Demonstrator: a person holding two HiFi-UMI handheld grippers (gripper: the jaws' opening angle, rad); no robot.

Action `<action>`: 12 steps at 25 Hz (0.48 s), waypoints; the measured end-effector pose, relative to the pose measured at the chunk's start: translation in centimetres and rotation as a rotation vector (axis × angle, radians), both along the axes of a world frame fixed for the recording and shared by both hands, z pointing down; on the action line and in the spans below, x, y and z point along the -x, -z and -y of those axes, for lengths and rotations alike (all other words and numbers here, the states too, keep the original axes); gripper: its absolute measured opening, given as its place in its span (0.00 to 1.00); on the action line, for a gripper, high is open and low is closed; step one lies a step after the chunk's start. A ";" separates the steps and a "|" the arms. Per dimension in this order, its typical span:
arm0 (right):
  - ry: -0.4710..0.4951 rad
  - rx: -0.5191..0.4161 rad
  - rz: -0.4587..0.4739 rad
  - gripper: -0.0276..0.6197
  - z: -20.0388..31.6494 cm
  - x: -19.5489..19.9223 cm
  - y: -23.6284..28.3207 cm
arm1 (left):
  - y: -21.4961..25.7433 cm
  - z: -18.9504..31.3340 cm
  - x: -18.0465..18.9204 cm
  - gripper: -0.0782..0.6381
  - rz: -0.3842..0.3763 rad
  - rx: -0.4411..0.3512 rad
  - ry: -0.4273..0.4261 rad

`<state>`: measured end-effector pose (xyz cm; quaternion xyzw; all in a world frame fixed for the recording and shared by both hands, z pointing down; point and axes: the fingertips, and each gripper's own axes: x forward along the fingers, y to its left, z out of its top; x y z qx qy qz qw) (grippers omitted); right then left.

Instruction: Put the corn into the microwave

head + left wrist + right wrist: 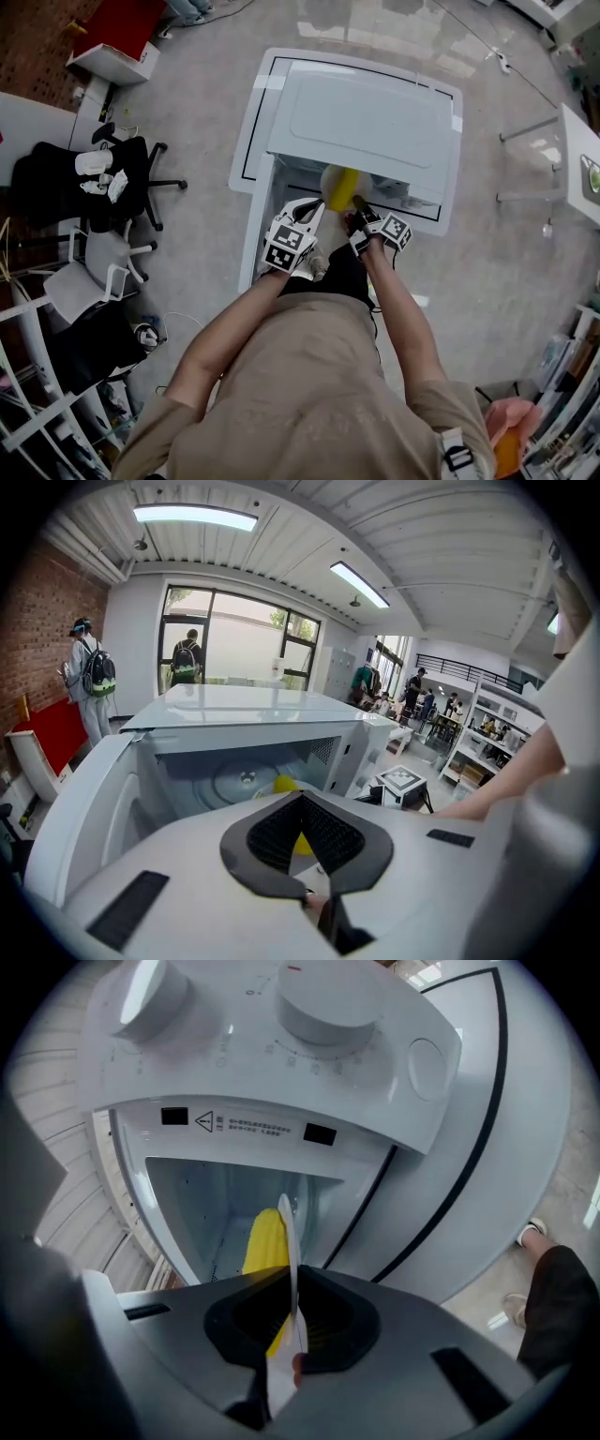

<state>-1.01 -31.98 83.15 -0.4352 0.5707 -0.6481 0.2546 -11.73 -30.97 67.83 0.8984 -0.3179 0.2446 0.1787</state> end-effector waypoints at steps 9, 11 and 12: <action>-0.043 0.023 0.001 0.08 2.7 0.6 -1.0 | -0.1 0.0 0.0 0.12 -0.018 0.024 0.016; -0.049 0.030 0.005 0.08 3.1 0.8 -1.2 | -0.1 0.1 0.2 0.12 -0.017 0.026 0.025; -0.052 0.034 0.006 0.08 3.3 0.8 -1.3 | -0.2 0.1 0.3 0.12 -0.017 0.027 0.029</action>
